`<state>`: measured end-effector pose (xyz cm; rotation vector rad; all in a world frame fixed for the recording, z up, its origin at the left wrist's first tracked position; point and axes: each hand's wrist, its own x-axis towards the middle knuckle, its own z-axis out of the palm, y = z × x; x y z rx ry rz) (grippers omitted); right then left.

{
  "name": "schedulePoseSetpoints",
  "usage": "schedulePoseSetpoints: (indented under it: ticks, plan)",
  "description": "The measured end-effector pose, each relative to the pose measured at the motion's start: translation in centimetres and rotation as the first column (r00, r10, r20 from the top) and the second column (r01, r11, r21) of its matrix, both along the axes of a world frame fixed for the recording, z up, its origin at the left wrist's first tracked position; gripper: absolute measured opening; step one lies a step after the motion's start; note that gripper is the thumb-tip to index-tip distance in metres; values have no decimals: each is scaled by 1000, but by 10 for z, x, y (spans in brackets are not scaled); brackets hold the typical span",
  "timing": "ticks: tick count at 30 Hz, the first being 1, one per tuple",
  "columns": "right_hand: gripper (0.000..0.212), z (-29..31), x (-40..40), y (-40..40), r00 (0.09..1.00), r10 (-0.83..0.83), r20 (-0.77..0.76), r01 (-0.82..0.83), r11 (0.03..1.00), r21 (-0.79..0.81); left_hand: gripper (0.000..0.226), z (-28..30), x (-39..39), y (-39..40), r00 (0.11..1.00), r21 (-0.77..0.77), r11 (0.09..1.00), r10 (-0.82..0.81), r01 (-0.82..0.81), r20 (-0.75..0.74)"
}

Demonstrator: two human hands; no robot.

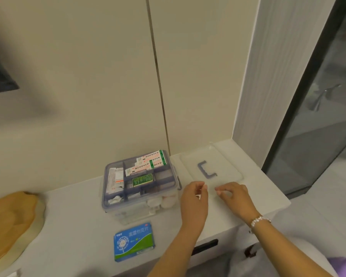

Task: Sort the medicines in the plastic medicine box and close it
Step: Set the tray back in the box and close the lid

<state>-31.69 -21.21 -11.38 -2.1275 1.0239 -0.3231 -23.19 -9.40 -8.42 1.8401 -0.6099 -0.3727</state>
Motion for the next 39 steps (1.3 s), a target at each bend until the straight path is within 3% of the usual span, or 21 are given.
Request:
schedulePoseSetpoints:
  ticks: [6, 14, 23, 29, 34, 39]
  plan:
    - [22, -11, 2, -11, 990, 37, -137, -51, 994, -98, 34, -32, 7, -25, 963, 184, 981, -18, 69, -268]
    - [13, -9, 3, -12, 992, 17, -125, -42, 979, -201, 42, -41, 9, -35, 887, 127, 991, 32, 30, -460]
    - [10, 32, -12, 11, 989, 55, 138, -26, 979, -202, 68, 5, 1, -26, 699, -26, 1000, -30, 16, -715]
    - [19, 74, -33, 30, 944, 54, 325, 14, 979, -203, 39, 54, -5, -12, 765, -159, 987, -77, -33, -639]
    - [7, 104, -36, 51, 910, 80, 407, 17, 973, -230, 67, 90, -10, 6, 831, -224, 973, -82, -52, -550]
    - [10, 140, -26, 72, 794, -12, 607, 41, 999, -34, 51, 115, -10, 33, 912, -350, 937, -145, 2, -383]
